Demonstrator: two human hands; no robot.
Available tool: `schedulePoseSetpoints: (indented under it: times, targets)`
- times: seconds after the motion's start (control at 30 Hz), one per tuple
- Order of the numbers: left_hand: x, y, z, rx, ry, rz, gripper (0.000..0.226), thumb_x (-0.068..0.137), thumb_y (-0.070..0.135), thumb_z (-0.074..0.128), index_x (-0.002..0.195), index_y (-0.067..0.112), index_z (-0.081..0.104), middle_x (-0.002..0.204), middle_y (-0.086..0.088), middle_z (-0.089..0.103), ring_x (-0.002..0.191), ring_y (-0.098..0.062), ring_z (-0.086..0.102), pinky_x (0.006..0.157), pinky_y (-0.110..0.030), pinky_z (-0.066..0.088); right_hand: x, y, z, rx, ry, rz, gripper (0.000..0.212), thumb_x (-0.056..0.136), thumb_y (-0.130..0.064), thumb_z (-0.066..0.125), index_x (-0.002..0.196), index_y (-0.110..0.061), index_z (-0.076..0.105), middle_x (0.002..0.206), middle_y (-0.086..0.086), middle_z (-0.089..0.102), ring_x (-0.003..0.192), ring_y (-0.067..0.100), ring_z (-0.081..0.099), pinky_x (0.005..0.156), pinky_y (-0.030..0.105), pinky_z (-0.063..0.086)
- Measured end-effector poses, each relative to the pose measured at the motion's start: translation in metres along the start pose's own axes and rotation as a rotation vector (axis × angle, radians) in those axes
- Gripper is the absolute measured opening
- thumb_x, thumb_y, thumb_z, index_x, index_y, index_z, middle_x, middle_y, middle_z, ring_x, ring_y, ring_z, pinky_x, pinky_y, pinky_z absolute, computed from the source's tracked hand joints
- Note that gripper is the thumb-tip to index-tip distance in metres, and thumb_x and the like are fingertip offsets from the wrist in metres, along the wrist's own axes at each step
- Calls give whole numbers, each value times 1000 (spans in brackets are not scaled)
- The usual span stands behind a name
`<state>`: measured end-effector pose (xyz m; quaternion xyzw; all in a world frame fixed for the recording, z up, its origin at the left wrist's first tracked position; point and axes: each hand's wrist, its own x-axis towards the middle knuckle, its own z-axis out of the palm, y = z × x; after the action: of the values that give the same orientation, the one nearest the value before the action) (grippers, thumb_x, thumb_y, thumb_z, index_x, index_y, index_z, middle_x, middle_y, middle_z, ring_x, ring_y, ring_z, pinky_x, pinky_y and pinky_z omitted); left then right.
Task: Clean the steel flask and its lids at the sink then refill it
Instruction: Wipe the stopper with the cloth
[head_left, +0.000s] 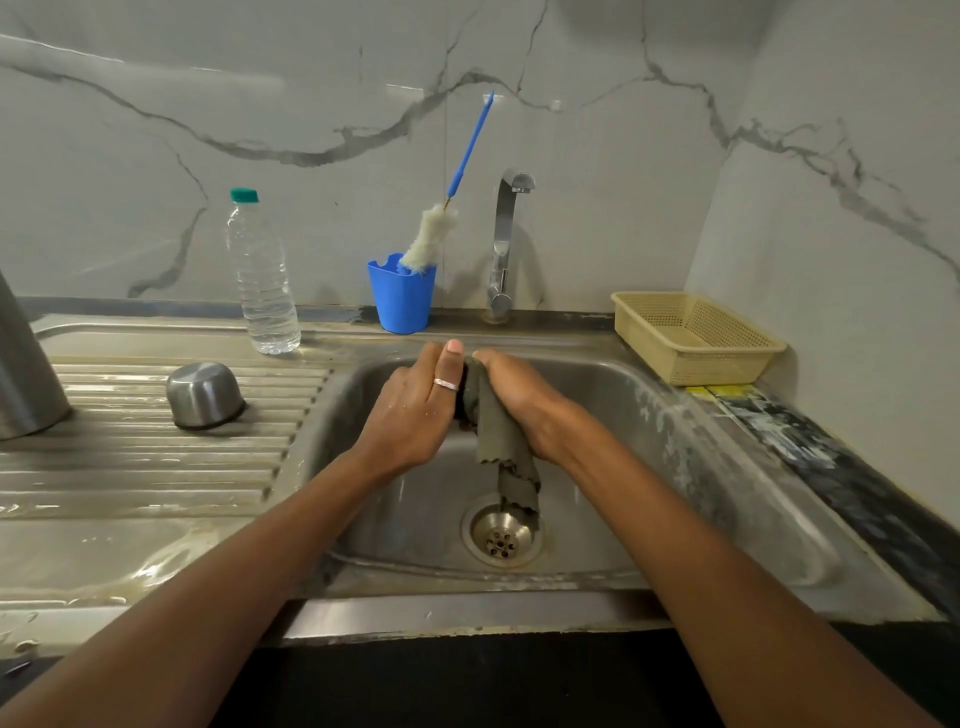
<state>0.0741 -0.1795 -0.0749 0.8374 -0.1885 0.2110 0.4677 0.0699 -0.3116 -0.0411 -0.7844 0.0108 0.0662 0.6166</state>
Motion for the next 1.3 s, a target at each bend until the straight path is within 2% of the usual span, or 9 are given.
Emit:
schedulePoseSetpoints:
  times: [0.1,0.3,0.4,0.53,0.9,1.03,1.1,1.2,1.3]
  targets:
    - [0,1,1,21,12,74,49,107,52,24,84,13,42,63,-5,47,60,-21,48,65,-50,46,-5,-1,-9,235,-106,102,27,99,-23,49,75,-14,59,65,5,62,52,13,58,46,22,48]
    - [4,5,4,-299,40,-107,39,110,38,32,88,10,47,77,-2,52,70,-12,47,64,-32,44,-14,-8,-5,462,-73,138,23,101,-17,50,84,-7,62,69,7,60,54,13,54,43,20,46]
    - [7,9,8,-544,58,-397,40,108,38,30,90,14,57,73,-6,57,64,-16,50,56,-27,42,-8,-1,8,197,147,24,42,107,-37,42,98,-5,69,87,8,68,75,18,64,70,31,56]
    - [10,10,4,-719,110,-588,41,107,35,29,89,18,62,55,3,59,50,-11,53,46,-21,43,-8,1,26,-269,395,-301,59,109,-51,27,68,-18,54,77,6,64,75,20,62,75,36,50]
    - [5,-1,7,-194,-52,-187,45,109,36,31,92,9,63,86,-3,70,76,-13,63,70,-30,53,-9,11,14,-670,545,-629,57,105,-58,26,85,-20,64,74,-6,65,70,11,62,65,31,48]
    - [1,-1,-2,12,-112,-7,37,109,32,31,81,18,50,72,-3,59,65,-13,54,68,-41,47,4,8,7,-333,264,-132,53,102,-52,36,95,-14,72,93,8,74,88,22,69,85,40,56]
    - [0,-1,-4,61,-167,39,35,110,34,30,82,21,47,68,-2,56,62,-13,52,65,-40,46,4,7,-1,7,69,125,42,101,-42,44,105,-10,69,89,12,75,79,23,72,74,39,61]
    - [3,3,-4,-25,-159,20,33,109,43,33,87,23,48,73,2,58,66,-9,55,66,-29,48,1,5,-14,271,-19,209,22,100,-25,51,102,-8,65,68,8,68,54,16,63,43,23,48]
    - [6,5,-3,-95,-143,-33,25,105,49,42,96,28,51,76,8,60,64,2,56,59,-13,45,8,10,-19,280,55,165,30,98,-24,52,113,-5,70,74,8,68,58,14,61,50,24,49]
